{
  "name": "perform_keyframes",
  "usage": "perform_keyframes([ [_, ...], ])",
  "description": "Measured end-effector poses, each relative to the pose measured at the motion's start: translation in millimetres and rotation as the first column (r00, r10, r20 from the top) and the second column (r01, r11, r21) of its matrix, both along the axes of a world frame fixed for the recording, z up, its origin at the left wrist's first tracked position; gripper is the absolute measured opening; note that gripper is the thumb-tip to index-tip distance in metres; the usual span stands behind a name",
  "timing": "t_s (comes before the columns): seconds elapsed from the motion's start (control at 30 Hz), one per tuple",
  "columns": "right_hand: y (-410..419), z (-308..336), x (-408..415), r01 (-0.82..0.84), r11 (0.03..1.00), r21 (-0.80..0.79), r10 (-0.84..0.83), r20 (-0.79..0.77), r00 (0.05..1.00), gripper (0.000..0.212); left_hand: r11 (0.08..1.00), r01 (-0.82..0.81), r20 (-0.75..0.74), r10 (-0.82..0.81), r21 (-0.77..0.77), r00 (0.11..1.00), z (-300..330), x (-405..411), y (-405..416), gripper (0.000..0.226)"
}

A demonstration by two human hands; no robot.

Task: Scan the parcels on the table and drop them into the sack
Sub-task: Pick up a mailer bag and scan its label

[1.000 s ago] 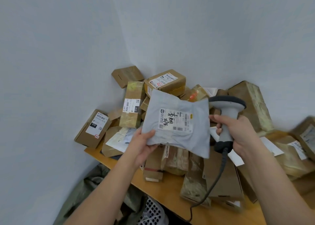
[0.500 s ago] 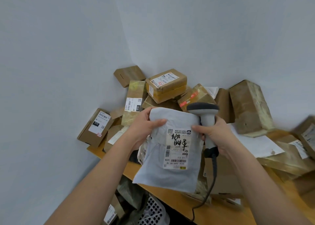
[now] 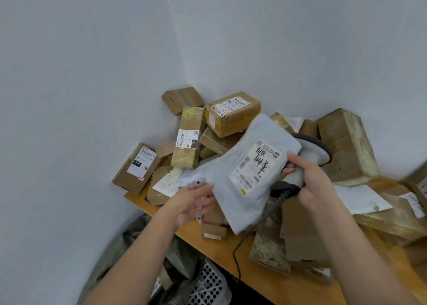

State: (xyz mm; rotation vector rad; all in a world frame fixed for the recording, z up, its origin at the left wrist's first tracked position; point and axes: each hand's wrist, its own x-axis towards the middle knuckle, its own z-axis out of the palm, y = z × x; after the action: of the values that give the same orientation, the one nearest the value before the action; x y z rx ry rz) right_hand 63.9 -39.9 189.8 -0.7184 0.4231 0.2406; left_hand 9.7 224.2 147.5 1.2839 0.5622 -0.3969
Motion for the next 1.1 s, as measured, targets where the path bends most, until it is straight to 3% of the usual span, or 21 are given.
perform_keyframes([
  [0.07,5,2,-2,0.039,0.989,0.14,-0.038,-0.009,0.999,0.005,0.988,-0.03,-0.012,0.029,-0.154,1.0,-8,-8,-13,0.058],
  [0.13,11,1,-4,0.065,0.972,0.226,-0.062,-0.021,0.998,0.002,0.987,0.087,-0.048,-0.094,-0.133,0.994,-11,-13,-29,0.063],
  [0.2,18,-2,-7,0.045,0.967,0.249,-0.037,-0.036,0.999,0.004,0.977,0.127,-0.057,-0.138,-0.173,0.989,-7,-14,-44,0.055],
  [0.33,27,-15,-15,-0.059,0.987,0.148,0.065,-0.035,0.997,0.009,0.925,-0.097,0.055,0.126,-0.366,0.991,3,-4,-58,0.035],
  [0.47,37,-27,-25,-0.096,0.995,0.04,0.098,-0.05,0.994,0.018,0.799,-0.222,0.16,0.367,-0.559,0.916,11,0,-59,0.051],
  [0.6,49,-31,-32,-0.091,0.996,0.002,0.091,-0.042,0.995,0.046,0.668,-0.302,0.165,0.541,-0.68,0.824,19,2,-63,0.059],
  [0.7,56,-31,-34,-0.096,0.995,-0.03,0.095,-0.032,0.995,0.051,0.725,-0.273,0.19,0.486,-0.632,0.853,22,0,-67,0.052],
  [0.83,53,-24,-34,-0.195,0.944,-0.268,0.183,-0.068,0.981,0.029,0.77,-0.32,0.185,0.488,-0.552,0.853,20,1,-58,0.04],
  [0.93,40,-19,-29,-0.294,0.825,-0.482,0.245,-0.165,0.956,0.039,0.796,-0.419,0.185,0.535,-0.436,0.824,19,5,-34,0.034],
  [1.1,29,12,-30,-0.517,0.554,-0.652,0.561,-0.167,0.811,0.035,0.861,-0.469,0.146,0.498,-0.197,0.855,6,6,4,0.039],
])
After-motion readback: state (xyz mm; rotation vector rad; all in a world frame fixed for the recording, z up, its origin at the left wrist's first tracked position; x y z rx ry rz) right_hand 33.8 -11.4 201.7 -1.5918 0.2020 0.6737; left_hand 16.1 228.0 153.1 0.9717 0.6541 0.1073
